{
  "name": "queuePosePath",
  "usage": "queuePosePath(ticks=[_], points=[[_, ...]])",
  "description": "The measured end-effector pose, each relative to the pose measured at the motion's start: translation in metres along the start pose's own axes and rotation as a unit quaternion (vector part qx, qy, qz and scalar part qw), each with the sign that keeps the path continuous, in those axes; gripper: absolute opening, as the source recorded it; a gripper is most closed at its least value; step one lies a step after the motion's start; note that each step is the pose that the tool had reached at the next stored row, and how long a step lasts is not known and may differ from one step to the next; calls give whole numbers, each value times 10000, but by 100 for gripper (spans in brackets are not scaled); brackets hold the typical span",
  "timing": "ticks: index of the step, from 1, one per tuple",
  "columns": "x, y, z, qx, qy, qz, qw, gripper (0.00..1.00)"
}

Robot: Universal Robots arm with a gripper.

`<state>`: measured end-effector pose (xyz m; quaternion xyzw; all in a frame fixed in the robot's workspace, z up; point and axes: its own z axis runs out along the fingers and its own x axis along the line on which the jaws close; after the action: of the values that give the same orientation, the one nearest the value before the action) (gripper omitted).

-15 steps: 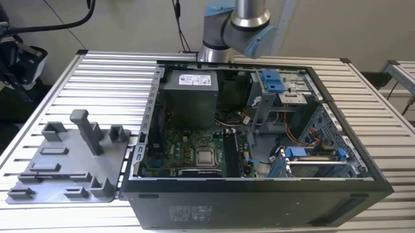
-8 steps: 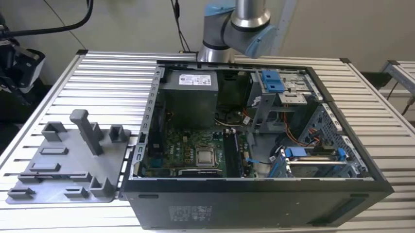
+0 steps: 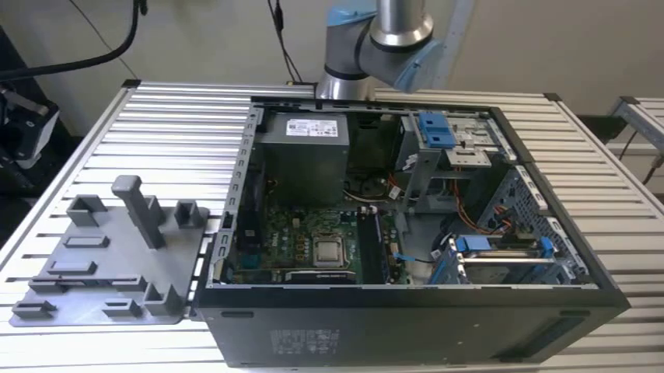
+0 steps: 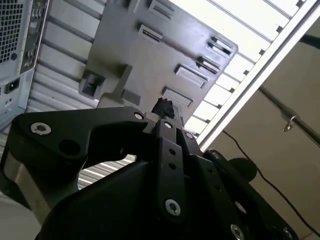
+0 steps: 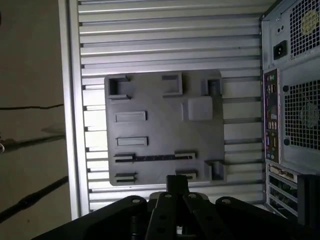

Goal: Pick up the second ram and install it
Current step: 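Reach for the second ram, then pick up the second ram and move it above second insertion slot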

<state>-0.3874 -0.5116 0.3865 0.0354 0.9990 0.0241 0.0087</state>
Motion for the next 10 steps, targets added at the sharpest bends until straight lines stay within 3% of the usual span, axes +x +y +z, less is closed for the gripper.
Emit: queuePosePath(ticks=[10], points=[[-15,-10,9,0,0,0,10000,11]])
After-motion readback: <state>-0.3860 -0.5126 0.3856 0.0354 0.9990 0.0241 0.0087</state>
